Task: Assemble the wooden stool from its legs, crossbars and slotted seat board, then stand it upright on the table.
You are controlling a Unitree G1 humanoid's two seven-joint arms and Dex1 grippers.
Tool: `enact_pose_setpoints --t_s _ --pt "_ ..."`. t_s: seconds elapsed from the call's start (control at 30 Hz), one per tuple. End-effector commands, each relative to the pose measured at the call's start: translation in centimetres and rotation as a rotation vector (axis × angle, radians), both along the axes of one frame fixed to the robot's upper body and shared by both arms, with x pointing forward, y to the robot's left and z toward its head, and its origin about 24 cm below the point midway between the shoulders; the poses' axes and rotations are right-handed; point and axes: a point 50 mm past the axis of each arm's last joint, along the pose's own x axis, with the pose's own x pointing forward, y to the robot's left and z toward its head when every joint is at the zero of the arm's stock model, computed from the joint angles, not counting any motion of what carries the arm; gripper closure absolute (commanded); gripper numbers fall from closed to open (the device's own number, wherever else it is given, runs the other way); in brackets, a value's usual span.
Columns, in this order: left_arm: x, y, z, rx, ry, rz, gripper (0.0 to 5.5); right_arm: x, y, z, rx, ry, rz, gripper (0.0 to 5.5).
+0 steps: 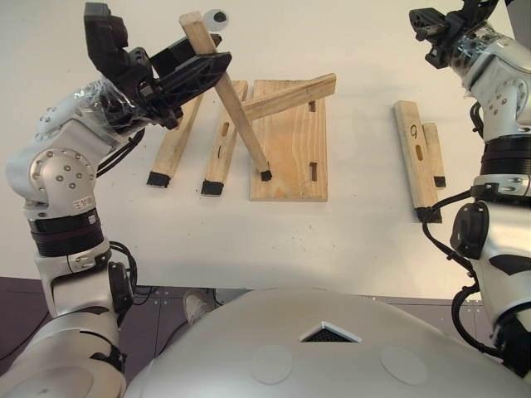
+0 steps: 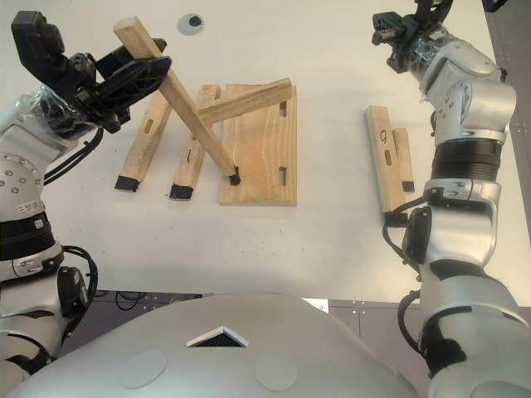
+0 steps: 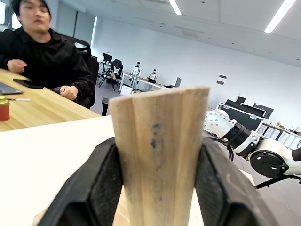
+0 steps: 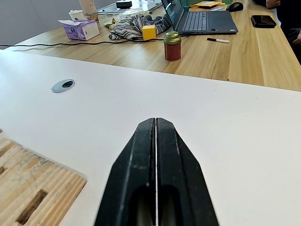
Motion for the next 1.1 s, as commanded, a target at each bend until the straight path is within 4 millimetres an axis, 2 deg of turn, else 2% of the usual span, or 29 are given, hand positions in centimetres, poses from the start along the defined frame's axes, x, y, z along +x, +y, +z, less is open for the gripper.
enact_pose_setpoints --t_s 0.03,0.2,0.33,0.6,0.8,0.9,1.1 --pt "0.3 0.3 -1.7 0.161 0.044 -0.005 3.49 0.2 0.2 0.5 -0.015 -0.009 0.014 5.5" --pt "0.6 0.7 -0.5 0.335 -0.01 -0.118 3.49 -0.1 0.5 -0.1 -0.012 -0.002 0.023 5.5" --pt "-0.1 0.8 -0.6 0.425 -0.033 -0.171 3.49 -0.3 0.6 -0.1 -0.008 -0.004 0.022 5.5" --pt "-2.3 0.9 -1.0 0.459 -0.064 -0.131 3.49 -0.9 0.4 -0.4 -0.001 -0.007 0.003 5.5" --pt "-3.9 -0.2 -2.6 0.527 -0.122 -0.077 3.49 -1.4 0.4 -0.7 0.007 -0.011 -0.015 5.5" --pt "-3.6 -0.1 -2.7 0.558 -0.127 -0.084 3.49 -1.5 0.6 -0.9 0.011 -0.013 -0.019 5.5" --pt "-1.1 -0.1 0.6 0.683 -0.167 -0.146 3.49 -1.8 0.8 -1.3 0.028 -0.018 -0.041 5.5"
